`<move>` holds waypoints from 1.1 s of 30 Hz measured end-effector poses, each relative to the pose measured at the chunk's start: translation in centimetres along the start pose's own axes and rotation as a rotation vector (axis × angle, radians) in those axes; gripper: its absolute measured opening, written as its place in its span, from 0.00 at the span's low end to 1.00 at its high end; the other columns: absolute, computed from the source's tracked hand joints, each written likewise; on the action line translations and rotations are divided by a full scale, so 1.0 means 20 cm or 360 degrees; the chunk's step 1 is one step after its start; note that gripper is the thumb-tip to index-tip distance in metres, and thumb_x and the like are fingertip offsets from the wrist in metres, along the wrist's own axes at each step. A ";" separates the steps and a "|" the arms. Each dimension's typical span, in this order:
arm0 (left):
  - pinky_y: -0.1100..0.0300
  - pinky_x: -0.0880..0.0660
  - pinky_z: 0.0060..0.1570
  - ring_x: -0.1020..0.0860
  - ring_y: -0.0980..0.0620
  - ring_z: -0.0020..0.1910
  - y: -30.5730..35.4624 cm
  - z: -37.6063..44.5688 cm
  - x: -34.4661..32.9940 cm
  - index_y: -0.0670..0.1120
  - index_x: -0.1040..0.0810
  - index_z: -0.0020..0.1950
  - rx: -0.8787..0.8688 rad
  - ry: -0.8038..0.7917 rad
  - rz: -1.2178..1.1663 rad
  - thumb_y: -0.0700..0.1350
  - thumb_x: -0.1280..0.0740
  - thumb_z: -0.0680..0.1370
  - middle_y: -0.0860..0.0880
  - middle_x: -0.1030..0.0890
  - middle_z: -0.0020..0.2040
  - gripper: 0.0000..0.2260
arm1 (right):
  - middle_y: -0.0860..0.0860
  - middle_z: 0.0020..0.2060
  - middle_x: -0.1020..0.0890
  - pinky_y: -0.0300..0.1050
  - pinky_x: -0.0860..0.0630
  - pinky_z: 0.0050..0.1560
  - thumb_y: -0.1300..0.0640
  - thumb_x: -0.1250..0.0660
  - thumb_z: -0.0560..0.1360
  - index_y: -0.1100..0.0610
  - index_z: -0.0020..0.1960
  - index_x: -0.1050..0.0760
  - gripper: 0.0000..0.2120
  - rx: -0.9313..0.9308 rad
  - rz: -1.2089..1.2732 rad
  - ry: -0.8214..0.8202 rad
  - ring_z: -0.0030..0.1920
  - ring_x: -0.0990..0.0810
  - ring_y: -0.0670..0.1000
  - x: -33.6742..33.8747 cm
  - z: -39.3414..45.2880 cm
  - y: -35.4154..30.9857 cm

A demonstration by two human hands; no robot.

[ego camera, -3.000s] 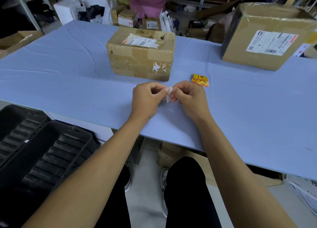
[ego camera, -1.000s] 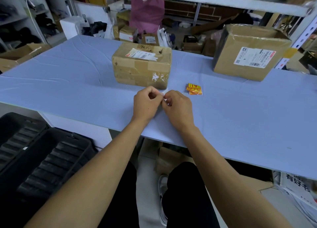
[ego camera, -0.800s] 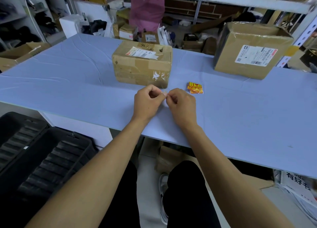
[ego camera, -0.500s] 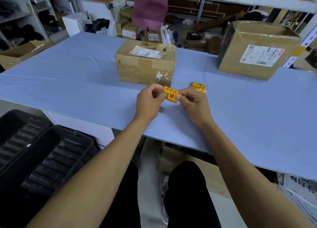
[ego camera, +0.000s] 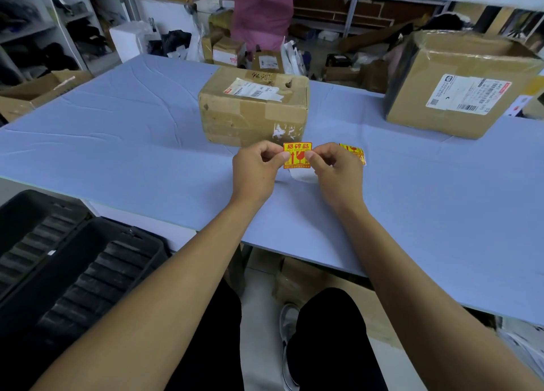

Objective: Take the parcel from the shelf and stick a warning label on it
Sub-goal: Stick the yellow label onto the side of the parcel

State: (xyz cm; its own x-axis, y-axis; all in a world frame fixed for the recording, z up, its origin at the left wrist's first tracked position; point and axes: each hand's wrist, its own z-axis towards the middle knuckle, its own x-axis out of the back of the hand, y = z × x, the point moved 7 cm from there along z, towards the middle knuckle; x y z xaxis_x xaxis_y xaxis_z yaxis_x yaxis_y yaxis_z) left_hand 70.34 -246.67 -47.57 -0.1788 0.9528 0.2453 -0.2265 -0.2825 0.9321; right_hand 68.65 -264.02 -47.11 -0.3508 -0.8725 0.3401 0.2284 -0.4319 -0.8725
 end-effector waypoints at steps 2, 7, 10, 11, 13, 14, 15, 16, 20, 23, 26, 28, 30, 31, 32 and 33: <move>0.73 0.28 0.39 0.23 0.66 0.33 0.00 0.05 0.02 0.45 0.17 0.42 -0.0029 0.0067 -0.0002 0.41 0.27 0.75 0.57 0.20 0.35 0.02 | 0.48 0.33 0.20 0.33 0.30 0.37 0.57 0.29 0.75 0.55 0.39 0.22 0.07 0.0043 -0.0021 0.0025 0.33 0.26 0.40 -0.04 0.04 -0.01; 0.52 0.21 0.49 0.18 0.50 0.46 -0.04 0.16 0.06 0.49 0.15 0.41 -0.0097 0.0316 0.0074 0.46 0.27 0.73 0.53 0.16 0.40 0.02 | 0.49 0.34 0.18 0.41 0.26 0.40 0.54 0.29 0.75 0.55 0.41 0.20 0.06 0.0076 -0.0110 0.0111 0.35 0.22 0.46 -0.13 0.15 -0.01; 0.48 0.22 0.49 0.18 0.49 0.45 -0.04 0.18 0.05 0.49 0.15 0.40 -0.0144 0.0381 0.0126 0.47 0.27 0.73 0.56 0.18 0.38 0.03 | 0.48 0.33 0.18 0.42 0.24 0.40 0.53 0.29 0.75 0.54 0.40 0.20 0.07 0.0072 -0.0177 0.0168 0.34 0.21 0.46 -0.14 0.19 0.01; 0.48 0.22 0.49 0.18 0.49 0.45 -0.03 0.19 0.04 0.49 0.15 0.40 -0.0156 0.0389 0.0134 0.48 0.27 0.73 0.56 0.18 0.38 0.04 | 0.47 0.32 0.18 0.42 0.25 0.39 0.52 0.29 0.75 0.54 0.40 0.21 0.07 0.0068 -0.0197 0.0187 0.34 0.22 0.45 -0.14 0.19 0.02; 0.47 0.22 0.48 0.18 0.49 0.44 -0.03 0.20 0.03 0.49 0.16 0.39 -0.0141 0.0398 0.0127 0.49 0.26 0.72 0.55 0.17 0.37 0.04 | 0.46 0.31 0.21 0.41 0.28 0.38 0.52 0.29 0.74 0.54 0.39 0.21 0.08 0.0060 -0.0228 0.0207 0.31 0.25 0.43 -0.13 0.20 0.02; 0.47 0.22 0.47 0.18 0.49 0.44 -0.03 0.21 0.03 0.50 0.16 0.38 -0.0122 0.0406 0.0119 0.49 0.26 0.72 0.55 0.17 0.37 0.05 | 0.45 0.30 0.21 0.40 0.28 0.37 0.52 0.28 0.74 0.54 0.39 0.21 0.08 0.0059 -0.0240 0.0209 0.31 0.25 0.42 -0.14 0.21 0.02; 0.47 0.22 0.47 0.18 0.49 0.43 -0.04 0.21 0.03 0.50 0.16 0.38 -0.0108 0.0415 0.0109 0.49 0.26 0.72 0.55 0.17 0.37 0.05 | 0.45 0.30 0.21 0.41 0.28 0.37 0.52 0.28 0.74 0.54 0.39 0.21 0.08 0.0063 -0.0251 0.0208 0.31 0.26 0.42 -0.14 0.21 0.02; 0.48 0.22 0.46 0.19 0.50 0.43 -0.04 0.21 0.04 0.50 0.17 0.38 -0.0098 0.0422 0.0102 0.49 0.26 0.72 0.55 0.18 0.36 0.05 | 0.46 0.30 0.21 0.41 0.27 0.38 0.51 0.28 0.74 0.54 0.39 0.21 0.08 0.0070 -0.0261 0.0207 0.31 0.26 0.43 -0.14 0.21 0.02; 0.49 0.22 0.46 0.18 0.50 0.42 -0.05 0.22 0.04 0.49 0.16 0.38 -0.0061 0.0420 0.0114 0.51 0.27 0.73 0.54 0.16 0.36 0.07 | 0.46 0.31 0.20 0.41 0.28 0.37 0.50 0.29 0.74 0.54 0.39 0.20 0.10 0.0071 -0.0321 0.0210 0.31 0.25 0.43 -0.15 0.21 0.01; 0.47 0.22 0.46 0.18 0.48 0.43 -0.06 0.22 0.03 0.49 0.16 0.39 -0.0059 0.0426 0.0163 0.52 0.28 0.73 0.52 0.15 0.38 0.08 | 0.43 0.28 0.23 0.34 0.32 0.34 0.50 0.29 0.75 0.53 0.38 0.22 0.10 0.0044 -0.0313 0.0192 0.30 0.26 0.41 -0.15 0.22 0.01; 0.47 0.22 0.46 0.19 0.47 0.44 -0.06 0.23 0.03 0.50 0.16 0.39 -0.0053 0.0437 0.0198 0.54 0.28 0.73 0.52 0.15 0.38 0.09 | 0.43 0.29 0.23 0.31 0.33 0.34 0.50 0.29 0.75 0.53 0.37 0.23 0.10 0.0027 -0.0311 0.0197 0.30 0.26 0.41 -0.15 0.22 0.02; 0.47 0.23 0.47 0.19 0.47 0.45 -0.06 0.24 0.02 0.49 0.16 0.39 -0.0077 0.0445 0.0248 0.55 0.29 0.73 0.52 0.15 0.39 0.10 | 0.45 0.30 0.21 0.34 0.32 0.34 0.50 0.29 0.75 0.54 0.38 0.22 0.10 0.0010 -0.0314 0.0217 0.31 0.25 0.42 -0.15 0.22 0.02; 0.47 0.23 0.46 0.19 0.47 0.44 -0.05 0.24 0.02 0.50 0.16 0.39 -0.0093 0.0470 0.0317 0.56 0.29 0.73 0.52 0.15 0.39 0.11 | 0.47 0.30 0.21 0.36 0.32 0.35 0.50 0.29 0.74 0.56 0.38 0.21 0.10 -0.0012 -0.0301 0.0232 0.31 0.26 0.43 -0.15 0.23 0.03; 0.47 0.23 0.46 0.19 0.47 0.45 -0.04 0.24 0.02 0.50 0.16 0.39 -0.0093 0.0485 0.0343 0.56 0.29 0.73 0.52 0.15 0.39 0.11 | 0.47 0.30 0.21 0.36 0.32 0.34 0.50 0.29 0.74 0.56 0.38 0.21 0.11 -0.0023 -0.0297 0.0234 0.31 0.26 0.43 -0.16 0.24 0.03; 0.47 0.23 0.46 0.19 0.47 0.45 -0.04 0.24 0.02 0.50 0.16 0.39 -0.0091 0.0499 0.0364 0.56 0.29 0.73 0.52 0.15 0.39 0.11 | 0.46 0.30 0.21 0.35 0.32 0.34 0.50 0.29 0.74 0.56 0.38 0.21 0.11 -0.0032 -0.0302 0.0235 0.30 0.26 0.43 -0.16 0.24 0.04; 0.47 0.23 0.46 0.20 0.47 0.45 -0.04 0.24 0.02 0.50 0.17 0.39 -0.0087 0.0510 0.0384 0.57 0.30 0.73 0.52 0.15 0.39 0.11 | 0.45 0.29 0.22 0.35 0.33 0.34 0.50 0.29 0.74 0.55 0.38 0.22 0.11 -0.0043 -0.0309 0.0239 0.30 0.26 0.43 -0.16 0.24 0.04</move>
State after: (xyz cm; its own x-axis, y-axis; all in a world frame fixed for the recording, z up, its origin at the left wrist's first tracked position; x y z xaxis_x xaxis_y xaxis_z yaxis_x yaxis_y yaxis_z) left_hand 74.99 -245.52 -46.91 -0.5208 0.7778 0.3520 -0.1905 -0.5078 0.8402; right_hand 74.37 -262.72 -47.17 -0.5172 -0.7293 0.4480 0.1201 -0.5801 -0.8057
